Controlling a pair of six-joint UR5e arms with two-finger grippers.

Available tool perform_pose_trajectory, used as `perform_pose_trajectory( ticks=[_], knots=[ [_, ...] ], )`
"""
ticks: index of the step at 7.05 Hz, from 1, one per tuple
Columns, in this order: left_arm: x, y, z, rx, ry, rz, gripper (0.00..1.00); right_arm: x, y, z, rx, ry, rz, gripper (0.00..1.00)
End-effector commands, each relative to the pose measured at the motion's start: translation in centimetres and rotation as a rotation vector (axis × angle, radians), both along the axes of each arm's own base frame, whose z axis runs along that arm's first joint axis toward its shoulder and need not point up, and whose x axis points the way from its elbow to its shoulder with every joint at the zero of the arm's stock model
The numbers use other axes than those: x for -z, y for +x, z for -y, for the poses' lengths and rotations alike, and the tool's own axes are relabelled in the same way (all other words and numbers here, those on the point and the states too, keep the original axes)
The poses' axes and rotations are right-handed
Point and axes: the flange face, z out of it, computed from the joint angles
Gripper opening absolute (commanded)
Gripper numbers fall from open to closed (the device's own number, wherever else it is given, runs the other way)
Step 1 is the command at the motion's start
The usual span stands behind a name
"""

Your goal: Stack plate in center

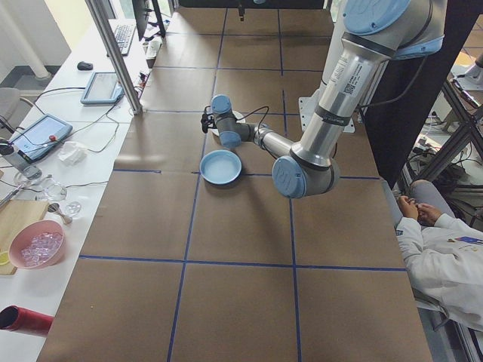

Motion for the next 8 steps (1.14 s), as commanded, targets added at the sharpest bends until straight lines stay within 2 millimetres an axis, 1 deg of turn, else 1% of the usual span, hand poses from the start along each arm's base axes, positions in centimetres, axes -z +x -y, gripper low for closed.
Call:
perform_pose_trajectory(
  ticks=[1,2,3,4,5,6,7,8],
  knots=[
    [1.4,-3.6,1.9,0.052,0.01,-0.005,0.0,0.0,0.0,0.0,-0.001,0.0,0.0,1.0],
    [1.6,-7.3,3.1,0.088,0.036,0.006,0.0,0.0,0.0,0.0,-0.001,0.0,0.0,1.0],
    [-0.6,-10.5,2.9,0.091,0.073,0.038,0.0,0.0,0.0,0.0,-0.001,0.0,0.0,1.0],
    [-3.4,-14.7,3.2,0.104,0.104,0.087,0.0,0.0,0.0,0.0,-0.001,0.0,0.0,1.0],
    [-5.6,-18.1,2.8,0.075,0.139,0.13,0.0,0.0,0.0,0.0,-0.001,0.0,0.0,1.0],
    [-8.3,-20.6,1.5,0.044,0.155,0.156,0.0,0.0,0.0,0.0,-0.001,0.0,0.0,1.0],
    [-10.7,-22.0,0.5,0.024,0.159,0.18,0.0,0.0,0.0,0.0,0.001,0.0,0.0,1.0],
    [-11.9,-22.3,-0.4,-0.01,0.134,0.167,0.0,0.0,0.0,0.0,-0.001,0.0,0.0,1.0]
  ],
)
